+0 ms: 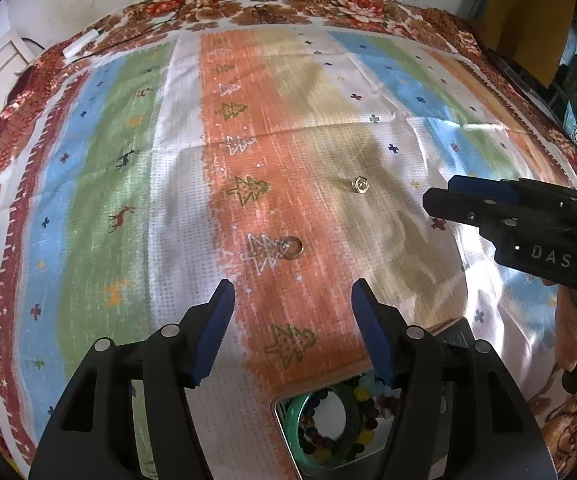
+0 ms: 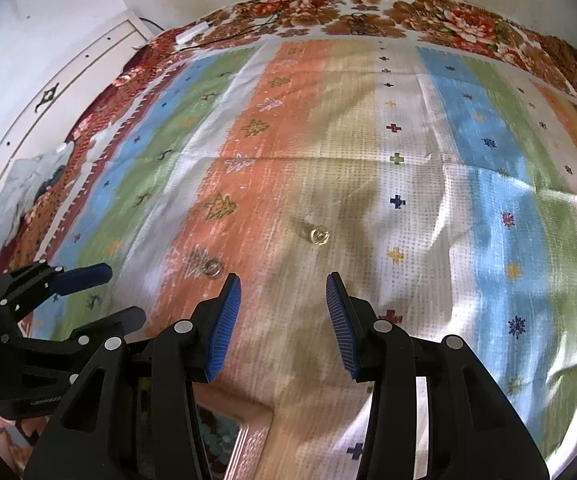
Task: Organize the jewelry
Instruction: 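Move both tools toward the two small gold rings on the sheet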
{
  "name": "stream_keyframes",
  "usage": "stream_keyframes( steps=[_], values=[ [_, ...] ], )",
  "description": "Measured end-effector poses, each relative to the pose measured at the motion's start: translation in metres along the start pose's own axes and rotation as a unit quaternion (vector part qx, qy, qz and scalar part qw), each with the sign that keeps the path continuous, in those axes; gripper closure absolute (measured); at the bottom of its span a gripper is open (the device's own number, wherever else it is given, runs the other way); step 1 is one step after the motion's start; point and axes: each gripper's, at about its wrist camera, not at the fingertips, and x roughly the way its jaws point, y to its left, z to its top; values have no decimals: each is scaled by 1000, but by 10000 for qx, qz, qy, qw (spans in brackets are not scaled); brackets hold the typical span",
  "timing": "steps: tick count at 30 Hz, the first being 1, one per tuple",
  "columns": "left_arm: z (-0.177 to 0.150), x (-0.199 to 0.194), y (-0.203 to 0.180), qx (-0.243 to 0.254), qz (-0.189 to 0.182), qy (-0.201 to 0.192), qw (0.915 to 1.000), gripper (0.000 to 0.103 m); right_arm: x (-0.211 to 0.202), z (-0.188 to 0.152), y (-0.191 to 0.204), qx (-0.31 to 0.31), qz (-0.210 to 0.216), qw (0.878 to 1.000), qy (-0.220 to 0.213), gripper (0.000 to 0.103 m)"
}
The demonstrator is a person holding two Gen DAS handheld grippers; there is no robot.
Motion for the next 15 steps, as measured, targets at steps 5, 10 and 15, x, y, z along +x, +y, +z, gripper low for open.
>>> stream_keyframes(
  steps=[5,10,15],
  values=[
    [7,12,2,-78,-121,166,9998,42,10,5,-5,26,-47,9999,92,59],
    [16,25,2,-77,-206,331,9992,42,20,11,-9,68,-110,9998,179,59],
    [23,36,2,-25,-260,452,9986,42,28,15,-11,61,-144,9996,246,59]
  ],
)
